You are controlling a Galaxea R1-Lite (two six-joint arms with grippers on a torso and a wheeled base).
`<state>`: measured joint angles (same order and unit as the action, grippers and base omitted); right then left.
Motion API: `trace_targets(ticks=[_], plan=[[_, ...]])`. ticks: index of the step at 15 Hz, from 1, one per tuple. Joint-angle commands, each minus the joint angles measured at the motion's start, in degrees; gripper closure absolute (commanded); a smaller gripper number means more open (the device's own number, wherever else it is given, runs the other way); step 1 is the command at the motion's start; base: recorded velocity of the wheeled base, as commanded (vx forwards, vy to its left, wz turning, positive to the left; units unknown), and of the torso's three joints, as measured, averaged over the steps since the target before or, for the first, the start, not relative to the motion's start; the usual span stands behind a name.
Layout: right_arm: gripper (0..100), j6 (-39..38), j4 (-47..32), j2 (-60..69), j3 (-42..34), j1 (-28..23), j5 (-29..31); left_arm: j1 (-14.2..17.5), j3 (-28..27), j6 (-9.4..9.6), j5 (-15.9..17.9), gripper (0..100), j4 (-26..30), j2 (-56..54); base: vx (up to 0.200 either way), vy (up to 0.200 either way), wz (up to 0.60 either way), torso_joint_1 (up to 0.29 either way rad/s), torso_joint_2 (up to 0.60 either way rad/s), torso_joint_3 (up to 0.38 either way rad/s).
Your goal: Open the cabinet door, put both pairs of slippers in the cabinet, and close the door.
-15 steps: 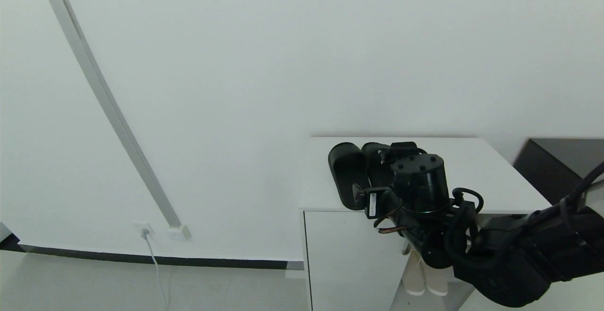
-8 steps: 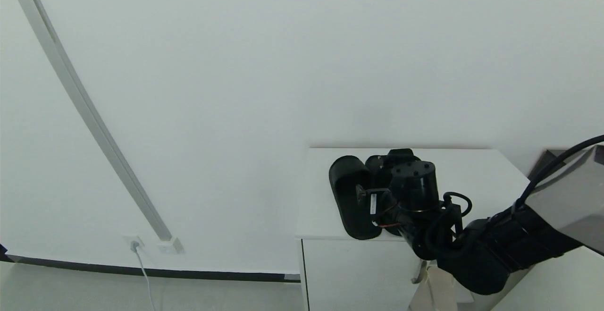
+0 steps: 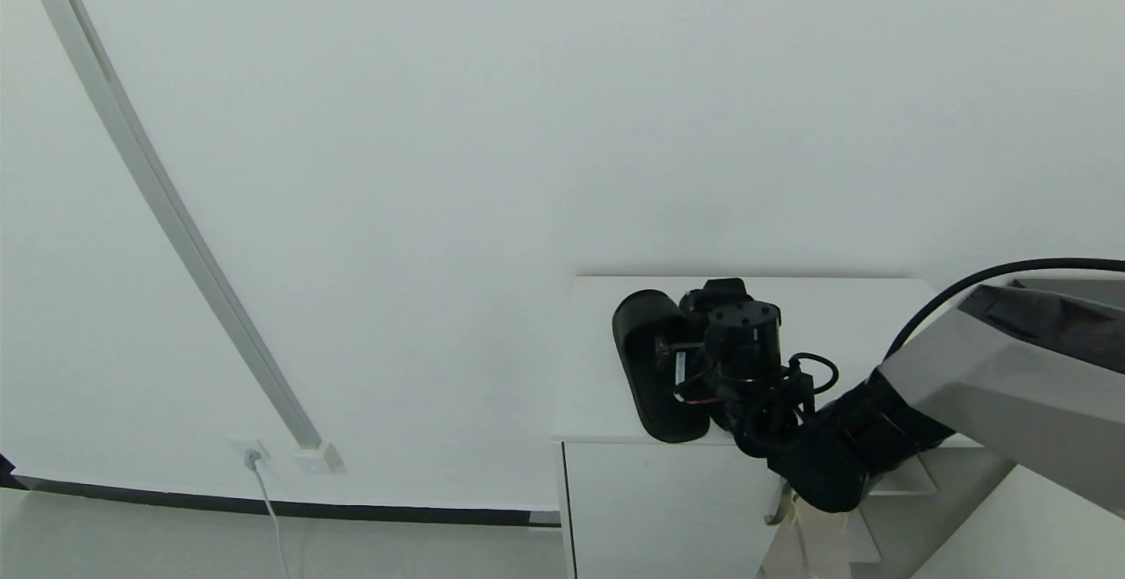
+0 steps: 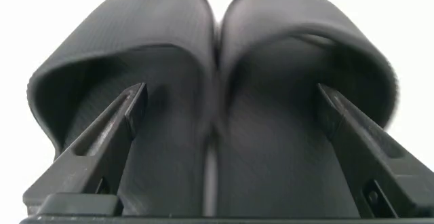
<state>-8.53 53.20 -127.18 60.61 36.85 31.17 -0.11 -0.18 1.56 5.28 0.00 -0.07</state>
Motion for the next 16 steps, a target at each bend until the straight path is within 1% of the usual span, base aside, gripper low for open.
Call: trace_targets(ticks=[1,6,8,9,16], plan=[[0,0.71,-0.03,-2.89,2.76,-0.11,-0.06,0.02,0.01,0.02,-0.01,100,0.0,0.07,0.0,0.0,0.0,0.0,0.0,0.0],[0,0.8,-2.84,-4.65,8.29,-1.43,-0.15,0.02,0.01,0.11,-0.01,100,0.0,0.07,0.0,0.0,0.0,0.0,0.0,0.0],[0,0.71,-2.93,-4.83,8.73,-1.43,-0.23,0.02,0.01,0.11,-0.01,100,0.0,0.07,0.0,0.0,0.0,0.0,0.0,0.0],[100,0.71,-2.93,-5.18,8.73,-1.43,-0.5,0.02,0.01,0.11,-0.01,100,0.0,0.07,0.0,0.0,0.0,0.0,0.0,0.0],[100,0.36,-2.66,-5.0,8.56,-1.43,-0.5,0.02,0.01,0.11,-0.01,100,0.0,0.07,0.0,0.0,0.0,0.0,0.0,0.0]])
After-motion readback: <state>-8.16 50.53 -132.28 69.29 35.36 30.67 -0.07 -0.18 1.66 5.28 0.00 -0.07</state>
